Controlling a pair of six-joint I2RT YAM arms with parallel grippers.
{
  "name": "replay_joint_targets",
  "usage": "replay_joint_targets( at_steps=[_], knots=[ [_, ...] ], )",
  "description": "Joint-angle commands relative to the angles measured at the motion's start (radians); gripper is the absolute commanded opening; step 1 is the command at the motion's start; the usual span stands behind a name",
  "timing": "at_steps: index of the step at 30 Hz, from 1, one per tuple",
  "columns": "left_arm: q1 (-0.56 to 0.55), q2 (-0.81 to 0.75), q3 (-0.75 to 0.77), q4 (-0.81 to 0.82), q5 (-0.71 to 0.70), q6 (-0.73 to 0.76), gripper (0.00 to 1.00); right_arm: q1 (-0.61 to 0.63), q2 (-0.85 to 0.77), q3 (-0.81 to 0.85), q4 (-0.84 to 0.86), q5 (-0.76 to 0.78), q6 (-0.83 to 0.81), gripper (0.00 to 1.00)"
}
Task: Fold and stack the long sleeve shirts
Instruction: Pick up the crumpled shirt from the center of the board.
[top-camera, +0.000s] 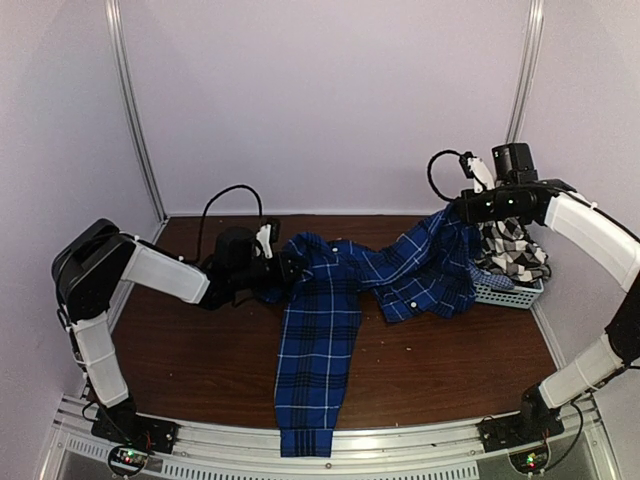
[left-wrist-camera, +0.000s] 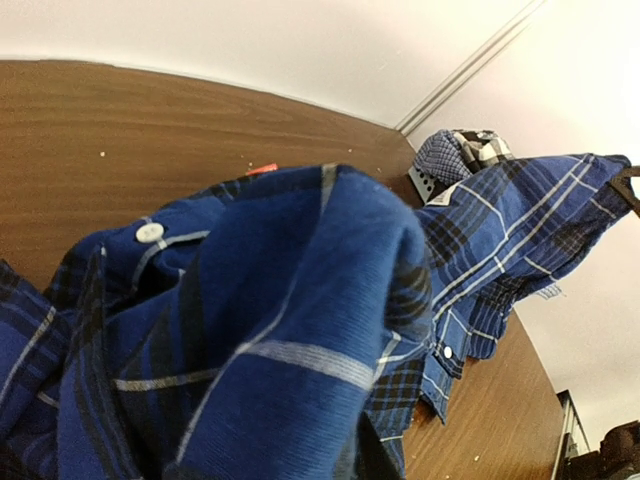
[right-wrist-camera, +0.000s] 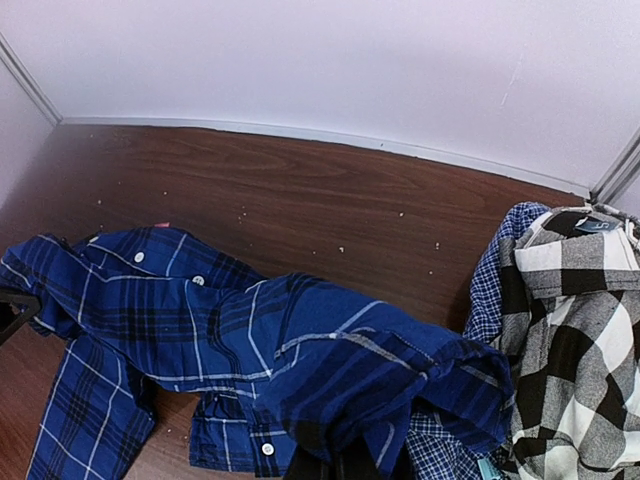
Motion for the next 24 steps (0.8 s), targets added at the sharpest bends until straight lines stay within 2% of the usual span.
replay_joint_targets(
  at_steps=[1,8,10,14,19,24],
  knots=[
    [0.043,-0.046,-0.023,0.093,0.062,0.023,0.0,0.0,-0.024,-0.019,0.014,0.002,-0.005,0.0],
    [0.122,-0.172,-0.055,0.023,0.133,0.088,0.0,0.0,-0.045,-0.023,0.011,0.023,-0.007,0.0],
    [0.151,-0.217,-0.036,-0.065,0.168,0.119,0.0,0.001,-0.058,-0.025,0.017,0.021,-0.007,0.0],
    [0.227,-0.33,0.06,-0.367,0.236,0.233,0.0,0.0,-0.105,-0.023,0.027,-0.013,-0.008,0.0],
    [0.343,-0.486,0.237,-0.717,0.233,0.381,0.0,0.001,-0.192,0.026,0.034,-0.082,0.008,0.0],
    [0.421,-0.577,0.406,-0.863,0.247,0.425,0.0,0.004,-0.269,0.103,0.069,-0.25,0.041,0.0]
  ],
)
